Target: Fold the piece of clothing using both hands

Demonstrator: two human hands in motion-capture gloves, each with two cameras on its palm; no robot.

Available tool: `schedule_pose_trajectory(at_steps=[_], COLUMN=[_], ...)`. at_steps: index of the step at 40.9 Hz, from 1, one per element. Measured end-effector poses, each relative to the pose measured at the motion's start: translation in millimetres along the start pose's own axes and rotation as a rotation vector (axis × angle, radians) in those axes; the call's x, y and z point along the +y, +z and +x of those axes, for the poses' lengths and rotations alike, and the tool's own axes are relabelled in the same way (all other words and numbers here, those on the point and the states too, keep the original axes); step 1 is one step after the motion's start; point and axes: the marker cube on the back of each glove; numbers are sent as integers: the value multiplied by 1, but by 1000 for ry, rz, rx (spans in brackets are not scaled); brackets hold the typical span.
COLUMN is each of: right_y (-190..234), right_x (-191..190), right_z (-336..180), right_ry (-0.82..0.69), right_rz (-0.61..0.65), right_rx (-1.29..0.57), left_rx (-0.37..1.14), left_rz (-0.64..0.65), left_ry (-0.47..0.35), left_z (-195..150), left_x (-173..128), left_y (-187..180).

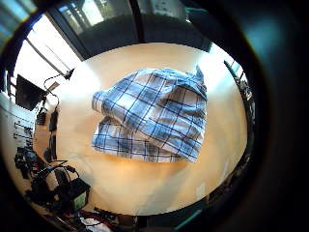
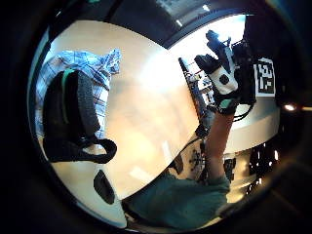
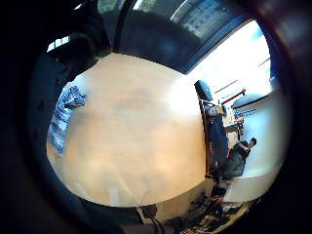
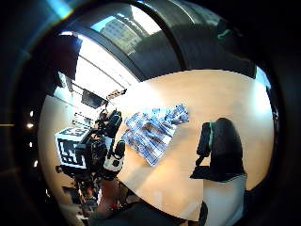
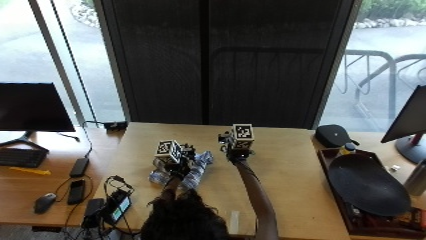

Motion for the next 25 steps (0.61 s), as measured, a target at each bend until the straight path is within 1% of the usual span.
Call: schedule_pose_trajectory(at_steps=[1, 5, 8, 11, 14, 18, 22, 25], right_y=[1, 6, 5, 4, 6, 8, 11, 6], right_x=[0, -2, 1, 4, 3, 0, 0, 5], right_z=[1, 4, 3, 4, 6, 5, 4, 1], right_ry=[0, 9, 7, 9, 11, 9, 3, -5], right_rz=[1, 5, -5, -20, -25, -9, -14, -26], right_rx=[2, 9, 4, 5, 12, 7, 6, 3], left_rx=[29, 17, -120, -167, -210, -132, -252, -253], left_rz=[-20, -103, -48, -28, 0, -24, 52, 58], left_ry=[-2, -100, -140, -163, -169, -143, -138, -133], left_z=[1, -9, -20, -22, -28, -27, -36, -36], left_x=[1, 7, 6, 7, 4, 2, -1, -1], left_y=[2, 4, 2, 2, 2, 5, 1, 1])
